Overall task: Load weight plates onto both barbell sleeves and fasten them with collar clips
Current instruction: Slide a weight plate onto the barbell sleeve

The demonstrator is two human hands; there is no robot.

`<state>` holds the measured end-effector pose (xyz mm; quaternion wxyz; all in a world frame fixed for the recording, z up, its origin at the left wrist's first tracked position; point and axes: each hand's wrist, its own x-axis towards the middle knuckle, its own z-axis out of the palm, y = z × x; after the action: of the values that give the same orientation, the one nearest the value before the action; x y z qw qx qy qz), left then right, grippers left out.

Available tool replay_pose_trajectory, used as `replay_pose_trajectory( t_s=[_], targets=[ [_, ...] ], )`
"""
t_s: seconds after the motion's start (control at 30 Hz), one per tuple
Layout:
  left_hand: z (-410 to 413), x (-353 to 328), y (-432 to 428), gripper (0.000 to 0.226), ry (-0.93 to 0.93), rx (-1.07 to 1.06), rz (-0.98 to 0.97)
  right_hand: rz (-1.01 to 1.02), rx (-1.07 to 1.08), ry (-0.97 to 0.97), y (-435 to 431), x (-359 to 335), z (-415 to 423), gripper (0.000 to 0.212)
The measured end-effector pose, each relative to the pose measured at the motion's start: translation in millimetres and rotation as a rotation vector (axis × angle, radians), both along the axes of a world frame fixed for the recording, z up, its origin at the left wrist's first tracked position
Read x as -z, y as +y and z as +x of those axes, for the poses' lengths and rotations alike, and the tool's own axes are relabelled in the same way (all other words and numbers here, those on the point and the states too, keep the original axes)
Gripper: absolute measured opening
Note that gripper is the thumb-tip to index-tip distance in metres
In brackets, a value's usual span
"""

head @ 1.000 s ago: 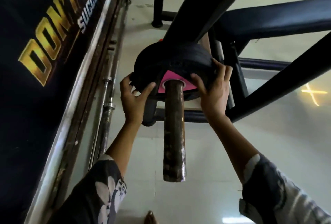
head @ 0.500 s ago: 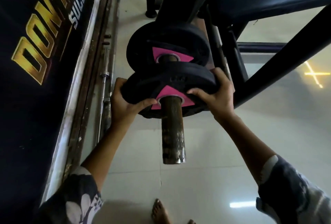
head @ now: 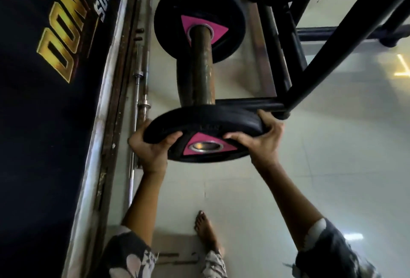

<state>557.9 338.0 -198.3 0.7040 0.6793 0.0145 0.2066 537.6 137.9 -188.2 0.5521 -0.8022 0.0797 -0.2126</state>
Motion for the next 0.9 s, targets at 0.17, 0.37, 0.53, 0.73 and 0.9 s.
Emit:
replay_pose_trajectory(
  t_s=[0.17, 0.37, 0.53, 0.73, 0.9],
  targets=[
    [-125.6, -31.5, -12.0, 0.032, 0.075, -0.01, 0.045, 0.077, -0.082, 0.125, -15.1, -33.4, -113.2, 0.06],
    [-245.4, -145.9, -84.8, 0.02, -0.025, 0.089, 0.097, 0.077, 0.041, 0.04, -88.3, -147.3, -249.9, 0.047],
    [-305.1, -227.3, -169.2, 0.028, -0.128, 0.171, 0.076, 0.008, 0.205, -0.085, -170.3, -235.7, -337.7, 0.053],
    [-319.3, -302.6, -256.7, 0.024, -0.234, 0.232, 0.096, -0.053, 0.292, -0.186, -246.1, -313.8, -361.3, 0.062],
    [-272.4, -351.2, -334.8, 0.039, -0.284, 0.298, -0.004, -0.113, 0.387, -0.293, -323.3, -360.2, -329.7, 0.07]
  ],
)
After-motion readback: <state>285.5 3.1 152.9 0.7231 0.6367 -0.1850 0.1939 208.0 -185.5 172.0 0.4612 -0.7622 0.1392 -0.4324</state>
